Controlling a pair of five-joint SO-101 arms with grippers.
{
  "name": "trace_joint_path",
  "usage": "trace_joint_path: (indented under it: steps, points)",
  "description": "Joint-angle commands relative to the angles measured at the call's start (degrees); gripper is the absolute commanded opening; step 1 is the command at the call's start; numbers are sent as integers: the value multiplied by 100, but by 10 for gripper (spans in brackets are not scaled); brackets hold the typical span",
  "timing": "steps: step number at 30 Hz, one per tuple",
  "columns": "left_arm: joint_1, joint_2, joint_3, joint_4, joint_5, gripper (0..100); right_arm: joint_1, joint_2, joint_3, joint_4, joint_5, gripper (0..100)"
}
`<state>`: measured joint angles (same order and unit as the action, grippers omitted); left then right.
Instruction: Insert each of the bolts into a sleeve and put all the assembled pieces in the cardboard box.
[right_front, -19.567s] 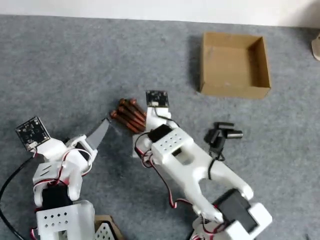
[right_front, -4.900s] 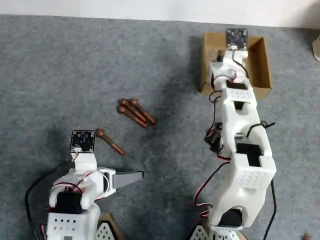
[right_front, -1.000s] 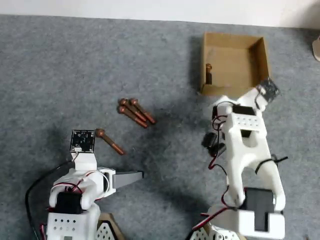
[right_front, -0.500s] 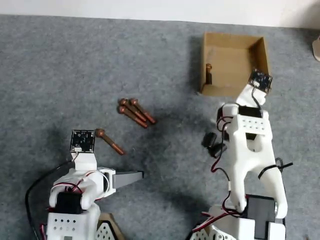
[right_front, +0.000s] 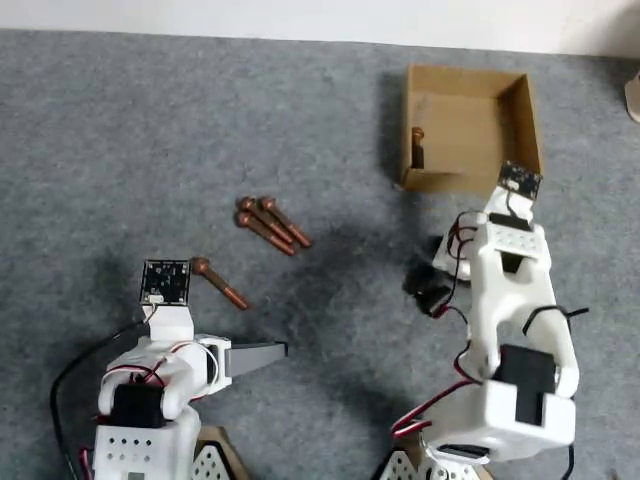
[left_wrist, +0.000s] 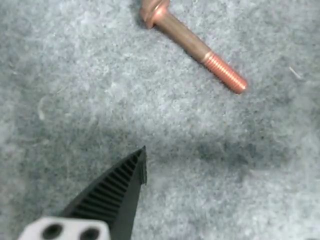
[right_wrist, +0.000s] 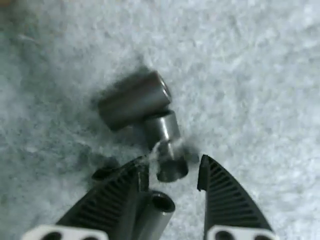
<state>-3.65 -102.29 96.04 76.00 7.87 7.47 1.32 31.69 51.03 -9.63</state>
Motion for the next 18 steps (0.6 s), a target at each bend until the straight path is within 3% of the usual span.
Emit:
trace_joint_path:
  steps: [1, 12, 16, 18]
  points:
    - [-66, -4, 110, 35, -35, 568, 84, 119, -470, 13, 114, 152]
    - [-40, -4, 110, 35, -26, 569, 48, 892, -1262, 31, 484, 149]
    - [-40, -4, 110, 35, -44, 569, 57, 945, -1253, 40, 484, 0]
    - [-40, -4, 110, 35, -44, 569, 66, 945, -1253, 277, 484, 15]
